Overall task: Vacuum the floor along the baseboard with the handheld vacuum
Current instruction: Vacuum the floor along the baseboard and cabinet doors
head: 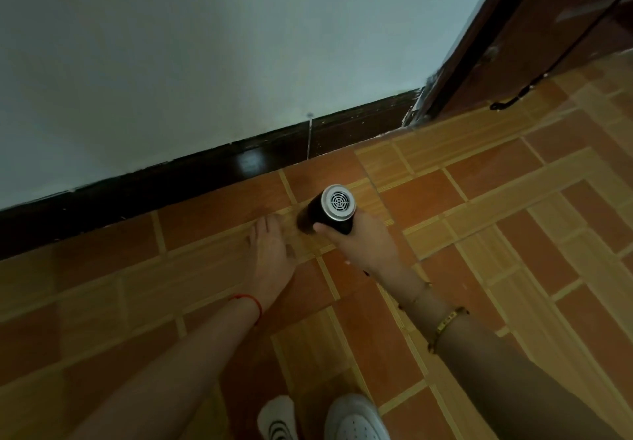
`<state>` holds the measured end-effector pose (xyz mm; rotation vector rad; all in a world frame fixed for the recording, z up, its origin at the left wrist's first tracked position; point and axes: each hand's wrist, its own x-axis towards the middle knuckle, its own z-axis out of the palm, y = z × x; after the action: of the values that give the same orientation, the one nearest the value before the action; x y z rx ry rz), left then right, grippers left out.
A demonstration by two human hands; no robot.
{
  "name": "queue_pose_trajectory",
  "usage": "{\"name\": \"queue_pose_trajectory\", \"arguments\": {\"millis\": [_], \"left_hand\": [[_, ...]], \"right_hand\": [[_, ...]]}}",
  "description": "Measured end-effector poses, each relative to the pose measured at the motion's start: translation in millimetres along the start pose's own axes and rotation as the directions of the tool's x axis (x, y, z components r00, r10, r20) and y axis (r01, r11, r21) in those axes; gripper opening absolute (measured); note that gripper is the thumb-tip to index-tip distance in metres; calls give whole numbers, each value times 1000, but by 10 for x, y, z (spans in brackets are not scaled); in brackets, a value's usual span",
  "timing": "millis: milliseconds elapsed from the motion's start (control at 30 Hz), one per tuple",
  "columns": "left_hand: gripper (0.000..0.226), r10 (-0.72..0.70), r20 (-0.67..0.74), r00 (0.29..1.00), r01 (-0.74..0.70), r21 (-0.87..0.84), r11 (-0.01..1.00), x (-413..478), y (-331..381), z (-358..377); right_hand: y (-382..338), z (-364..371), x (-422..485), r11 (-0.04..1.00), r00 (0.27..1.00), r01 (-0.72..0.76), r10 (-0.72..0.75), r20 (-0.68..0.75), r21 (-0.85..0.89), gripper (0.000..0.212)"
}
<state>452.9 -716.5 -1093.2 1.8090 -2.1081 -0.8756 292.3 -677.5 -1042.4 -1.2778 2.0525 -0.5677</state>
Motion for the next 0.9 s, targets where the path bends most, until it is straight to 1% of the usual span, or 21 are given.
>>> {"name": "queue_pose_trajectory", "arguments": {"millis": [67, 167, 233, 267, 367, 467, 533, 633, 767, 900], "left_hand": [[52, 5, 5, 1000, -5, -1, 1000, 7, 13, 15], [53, 14, 4, 1000, -14, -16, 1000, 32, 35, 21], [54, 20, 10, 1000, -20, -9, 1000, 63, 43, 29], [54, 25, 10, 1000, -25, -2, 1000, 77, 50, 36], [50, 51, 7, 999, -51, 2, 999, 123, 89, 59], [48, 103, 29, 994, -103, 16, 995, 192, 128, 72], [52, 143, 62, 988, -143, -2, 990, 240, 168, 69], [60, 198, 94, 976, -198, -13, 980, 305, 228, 56], [65, 265, 132, 955, -268, 2, 964, 399, 294, 44], [71, 322, 132, 938, -323, -15, 946, 511, 381, 65]], "right_hand": [[-2, 2, 16, 1000, 1000, 6, -7, -19, -23, 62], [5, 9, 44, 999, 998, 30, -31, 56, 35, 58], [24, 43, 46, 999, 996, 50, -51, 74, 15, 57], [42, 63, 50, 998, 997, 55, -55, 54, -4, 58], [99, 72, 99, 999, 997, 36, -38, -64, -33, 62], [145, -19, 213, 998, 988, 12, -22, -154, -65, 69], [175, -112, 327, 998, 979, -16, 2, -204, -66, 71], [211, -267, 535, 994, 968, -85, 68, -241, -62, 68], [275, -416, 793, 987, 938, -161, 159, -308, 20, 67], [301, -489, 986, 982, 908, -177, 189, -375, 66, 64]]}}
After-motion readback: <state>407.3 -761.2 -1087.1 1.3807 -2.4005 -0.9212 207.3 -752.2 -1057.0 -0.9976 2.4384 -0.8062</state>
